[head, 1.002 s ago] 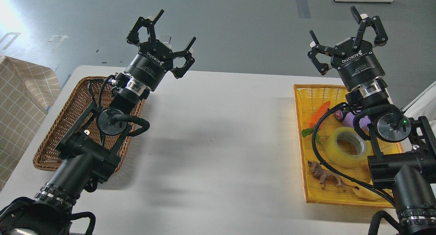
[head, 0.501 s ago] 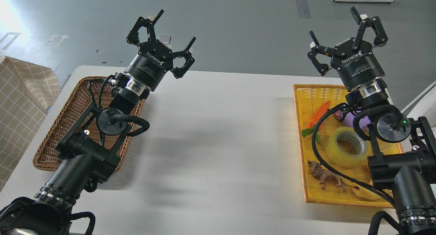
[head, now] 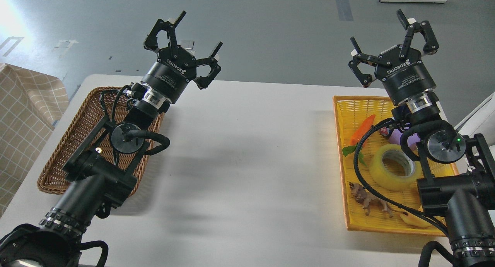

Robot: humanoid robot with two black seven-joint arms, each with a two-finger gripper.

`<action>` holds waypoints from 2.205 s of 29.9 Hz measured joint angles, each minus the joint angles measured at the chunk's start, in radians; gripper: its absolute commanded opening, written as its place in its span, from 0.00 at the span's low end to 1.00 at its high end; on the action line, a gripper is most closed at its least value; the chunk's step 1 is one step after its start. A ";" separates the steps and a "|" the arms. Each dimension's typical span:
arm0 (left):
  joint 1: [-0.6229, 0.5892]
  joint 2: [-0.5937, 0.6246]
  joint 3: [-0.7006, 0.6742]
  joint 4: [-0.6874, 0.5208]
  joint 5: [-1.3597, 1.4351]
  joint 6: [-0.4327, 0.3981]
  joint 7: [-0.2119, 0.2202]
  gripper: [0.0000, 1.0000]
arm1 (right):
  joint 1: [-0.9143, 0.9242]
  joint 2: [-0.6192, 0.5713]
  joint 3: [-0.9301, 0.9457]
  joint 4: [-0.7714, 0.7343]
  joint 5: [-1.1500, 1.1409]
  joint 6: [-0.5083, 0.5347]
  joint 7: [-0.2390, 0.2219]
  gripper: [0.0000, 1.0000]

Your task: Place and transfer tape with both arms

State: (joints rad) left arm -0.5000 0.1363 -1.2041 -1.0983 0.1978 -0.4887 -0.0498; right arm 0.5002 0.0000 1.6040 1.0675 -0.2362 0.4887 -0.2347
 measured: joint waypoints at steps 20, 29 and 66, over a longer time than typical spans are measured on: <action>0.000 0.000 -0.001 0.000 0.000 0.000 -0.001 0.98 | -0.002 -0.003 -0.006 0.000 0.000 0.000 -0.003 1.00; 0.000 0.000 -0.001 0.000 0.000 0.000 -0.001 0.98 | 0.000 -0.003 -0.007 0.000 0.000 0.000 -0.003 1.00; -0.001 0.000 -0.004 0.000 0.000 0.000 -0.001 0.98 | 0.000 0.000 -0.006 -0.004 0.000 0.000 -0.003 1.00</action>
State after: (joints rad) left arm -0.5006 0.1365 -1.2086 -1.0983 0.1978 -0.4887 -0.0506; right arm 0.5000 -0.0004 1.5980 1.0632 -0.2362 0.4887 -0.2378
